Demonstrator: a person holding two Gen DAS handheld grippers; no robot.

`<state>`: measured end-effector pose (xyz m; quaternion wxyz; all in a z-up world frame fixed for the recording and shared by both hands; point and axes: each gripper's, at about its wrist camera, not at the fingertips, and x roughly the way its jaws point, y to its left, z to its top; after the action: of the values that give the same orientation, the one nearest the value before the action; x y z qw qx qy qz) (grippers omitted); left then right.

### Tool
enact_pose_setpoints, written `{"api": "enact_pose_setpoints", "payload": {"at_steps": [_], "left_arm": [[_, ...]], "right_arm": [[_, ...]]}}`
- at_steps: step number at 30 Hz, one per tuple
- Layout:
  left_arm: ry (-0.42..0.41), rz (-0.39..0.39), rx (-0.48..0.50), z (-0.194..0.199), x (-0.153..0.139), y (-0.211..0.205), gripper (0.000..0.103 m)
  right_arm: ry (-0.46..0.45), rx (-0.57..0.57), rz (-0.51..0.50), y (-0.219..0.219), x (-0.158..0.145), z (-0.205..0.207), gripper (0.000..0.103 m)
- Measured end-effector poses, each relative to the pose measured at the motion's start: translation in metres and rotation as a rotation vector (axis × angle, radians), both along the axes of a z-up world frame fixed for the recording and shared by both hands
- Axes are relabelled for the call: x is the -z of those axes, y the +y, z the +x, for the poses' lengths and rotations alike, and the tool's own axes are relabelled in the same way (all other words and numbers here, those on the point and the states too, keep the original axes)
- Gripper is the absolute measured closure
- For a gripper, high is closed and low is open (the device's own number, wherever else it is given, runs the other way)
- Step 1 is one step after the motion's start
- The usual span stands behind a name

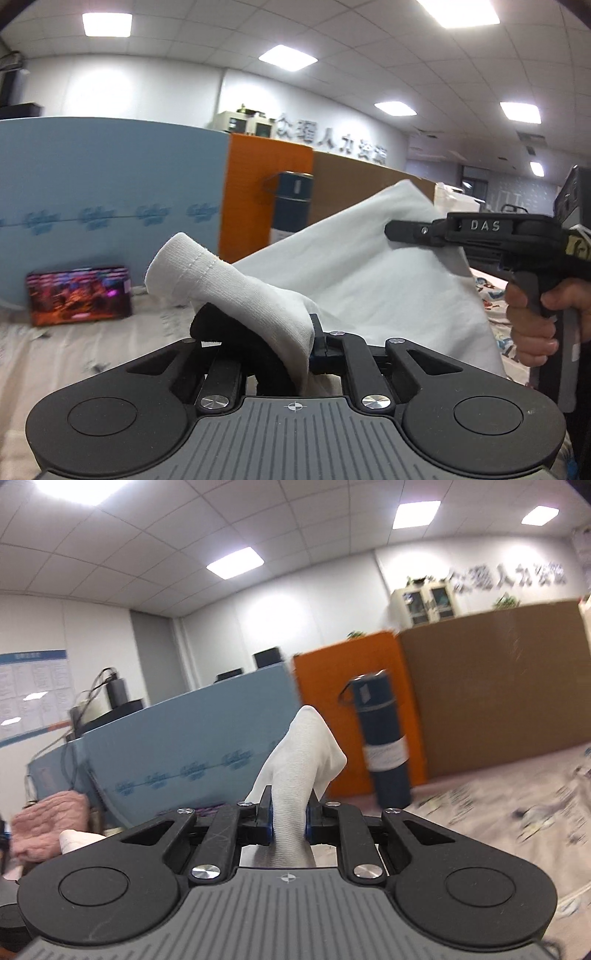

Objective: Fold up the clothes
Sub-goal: 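Lift the folded shirt with both tools and carry it toward the white bag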

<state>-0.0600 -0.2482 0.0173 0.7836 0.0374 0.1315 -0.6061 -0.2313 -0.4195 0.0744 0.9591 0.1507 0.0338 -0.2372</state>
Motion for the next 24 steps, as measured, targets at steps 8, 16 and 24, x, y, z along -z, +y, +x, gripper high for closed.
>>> {"api": "enact_pose_setpoints", "payload": {"at_steps": [8,16,24], "left_arm": [[-0.083,-0.007,0.029,-0.029,0.007,-0.114,0.091],[-0.046,-0.001,0.085,-0.078,0.032,-0.211,0.091],[0.067,0.067,0.206,-0.128,0.053,-0.278,0.091]], "right_arm": [[0.015,0.210,-0.124,-0.053,-0.008,-0.034,0.090],[0.044,0.431,-0.169,-0.100,0.016,-0.072,0.090],[0.040,0.638,-0.085,-0.149,0.061,-0.145,0.090]]}}
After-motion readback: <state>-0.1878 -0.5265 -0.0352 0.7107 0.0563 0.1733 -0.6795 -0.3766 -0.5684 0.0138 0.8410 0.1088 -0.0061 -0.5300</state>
